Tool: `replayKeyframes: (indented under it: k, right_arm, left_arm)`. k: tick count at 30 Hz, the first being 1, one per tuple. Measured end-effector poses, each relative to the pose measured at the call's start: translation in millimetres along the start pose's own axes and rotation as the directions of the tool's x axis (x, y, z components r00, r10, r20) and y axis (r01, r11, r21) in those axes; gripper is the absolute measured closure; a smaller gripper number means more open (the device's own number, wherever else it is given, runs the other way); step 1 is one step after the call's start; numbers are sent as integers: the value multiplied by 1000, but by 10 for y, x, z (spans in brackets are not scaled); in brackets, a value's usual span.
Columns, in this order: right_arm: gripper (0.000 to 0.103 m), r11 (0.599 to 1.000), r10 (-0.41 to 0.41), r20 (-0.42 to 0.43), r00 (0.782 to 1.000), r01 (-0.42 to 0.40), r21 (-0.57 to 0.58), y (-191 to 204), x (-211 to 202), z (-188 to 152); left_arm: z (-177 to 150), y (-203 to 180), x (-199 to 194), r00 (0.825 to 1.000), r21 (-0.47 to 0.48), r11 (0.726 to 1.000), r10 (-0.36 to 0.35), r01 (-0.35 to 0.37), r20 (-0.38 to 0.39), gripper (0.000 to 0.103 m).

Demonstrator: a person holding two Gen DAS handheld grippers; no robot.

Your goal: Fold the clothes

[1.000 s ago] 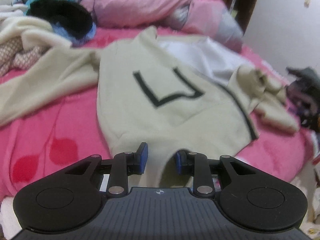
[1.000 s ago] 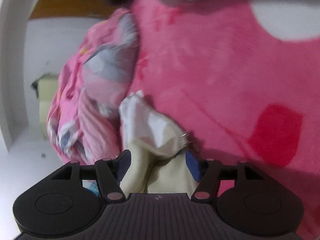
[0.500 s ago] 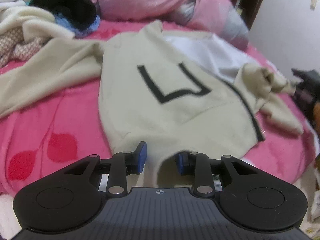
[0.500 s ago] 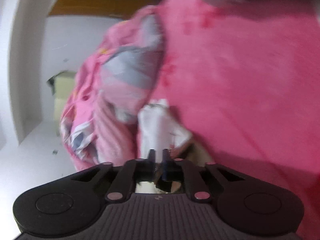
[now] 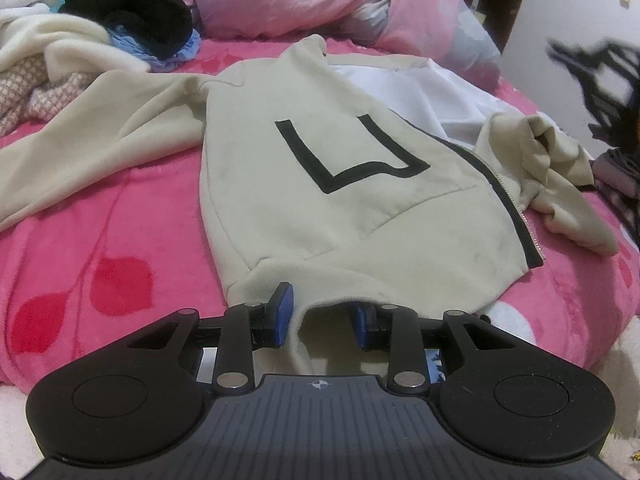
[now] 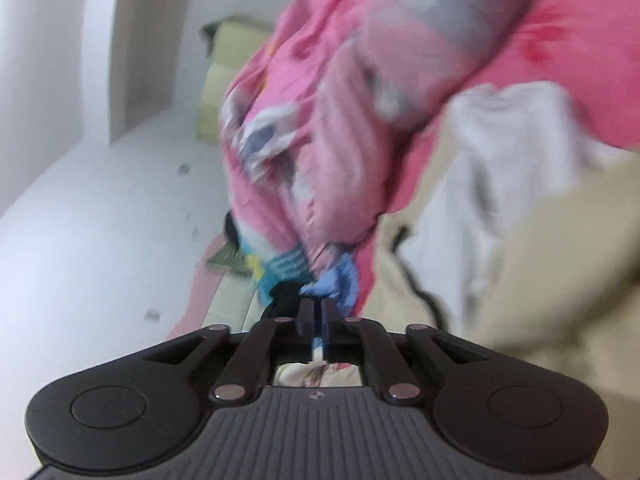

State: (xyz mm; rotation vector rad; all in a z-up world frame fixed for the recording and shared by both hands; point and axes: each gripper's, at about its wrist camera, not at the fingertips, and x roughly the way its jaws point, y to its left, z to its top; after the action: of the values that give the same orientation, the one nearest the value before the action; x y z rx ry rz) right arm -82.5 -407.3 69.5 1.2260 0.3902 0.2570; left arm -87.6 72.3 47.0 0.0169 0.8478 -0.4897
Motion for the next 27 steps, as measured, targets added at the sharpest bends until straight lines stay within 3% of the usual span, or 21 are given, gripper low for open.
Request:
replayKeyframes:
  k: [1,4,7,11,15,21,23,25,26,27]
  right_arm:
    - [62,999,-41,37,998,40,28,-111,-195,11]
    - [59,977,-182,134,974,164,135,-459,-769,50]
    - [56,918,-287,136,948,232,322,-857,-1051,105]
    - [53,873,-257,115,960,179,453,-1181,-973,197]
    - [52,864,-161,125,979,79,498,-1276,-731,348]
    - [44,770,-255,104,961,136,623,-1465,-492,454]
    - [44,757,-260,102,960,137,639,-1499,-432,473]
    - [50,765,-276,115,954,146,627,-1502,-390,512]
    - [66,778,-298,121,947,168,605,-1491,-401,519]
    - [79,829,-280,106,954,184,528,-1310,-291,462]
  left_arm:
    - [-3,13,5,1000,-6,1000,-10,10,0,70]
    - [-12,54,19,999,-33,999,-43,43,4,66]
    - [-33,57,17,998,-43,998,-54,54,17,65]
    - [-63,53,10,997,-41,997,-61,62,38,64]
    - [-78,82,3,996,-46,996,-73,75,48,63]
    - [-103,139,-5,993,-59,993,-98,102,65,62]
    - [-113,156,-6,992,-63,992,-106,110,72,62]
    - [-127,168,-4,990,-66,991,-113,119,80,62]
    - [-136,177,-4,990,-67,990,-117,123,84,62]
    - [-140,182,-5,989,-68,990,-121,127,88,62]
